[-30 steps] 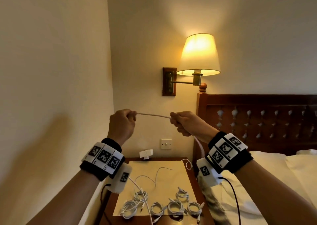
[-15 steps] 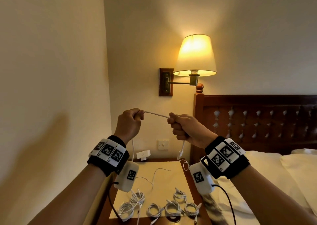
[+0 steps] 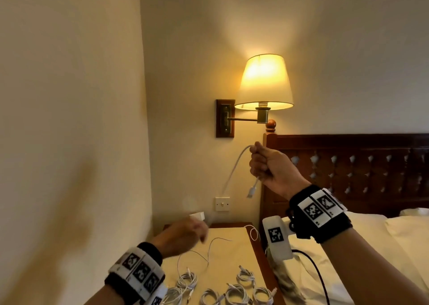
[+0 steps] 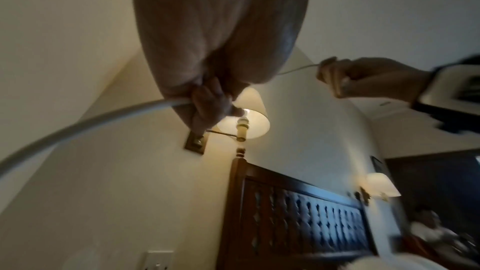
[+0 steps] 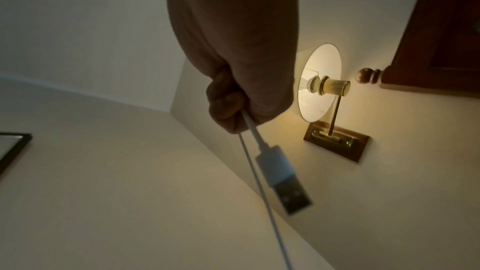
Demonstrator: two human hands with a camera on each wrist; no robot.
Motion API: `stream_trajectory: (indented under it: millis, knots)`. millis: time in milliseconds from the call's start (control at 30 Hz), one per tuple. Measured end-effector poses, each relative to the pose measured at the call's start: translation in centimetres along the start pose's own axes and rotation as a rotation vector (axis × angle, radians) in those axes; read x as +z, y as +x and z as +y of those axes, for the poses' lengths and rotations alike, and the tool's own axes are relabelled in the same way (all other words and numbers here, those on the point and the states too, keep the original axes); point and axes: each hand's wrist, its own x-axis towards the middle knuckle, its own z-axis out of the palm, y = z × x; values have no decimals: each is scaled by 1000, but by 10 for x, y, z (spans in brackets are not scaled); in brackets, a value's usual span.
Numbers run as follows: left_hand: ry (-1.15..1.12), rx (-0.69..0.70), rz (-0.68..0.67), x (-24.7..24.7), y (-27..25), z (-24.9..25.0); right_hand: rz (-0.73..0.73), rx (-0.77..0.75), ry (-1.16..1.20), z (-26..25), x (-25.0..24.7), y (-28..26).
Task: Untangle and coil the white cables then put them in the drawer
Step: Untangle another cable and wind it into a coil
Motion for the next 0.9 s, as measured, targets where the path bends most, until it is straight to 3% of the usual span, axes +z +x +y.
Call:
stream_trajectory:
  millis: [33,67,100,200,300,567,800,900]
  knots:
    - [-1,41,-170,1,-6,18,-18,3,-112,4,3,0]
    - [-15,103,-248,-2,-11,38,-44,6,-221,9,6,0]
    - [-36,183,-224,-9,-13,56,-67,9,-314,15,9,0]
    - [-138,408,156,-40,-13,92,-82,9,-474,27,15,-5]
    - [-45,509,441,-61,0,98,-125,27,-407,31,16,-10]
    - [71,476,765,-68,29,85,-156,12,-274,35,25,-14]
    - [55,314,816,-67,35,75,-216,115,-205,38,29,-17]
    - [26,313,807,-64,36,68,-213,156,-80,35,31,-19]
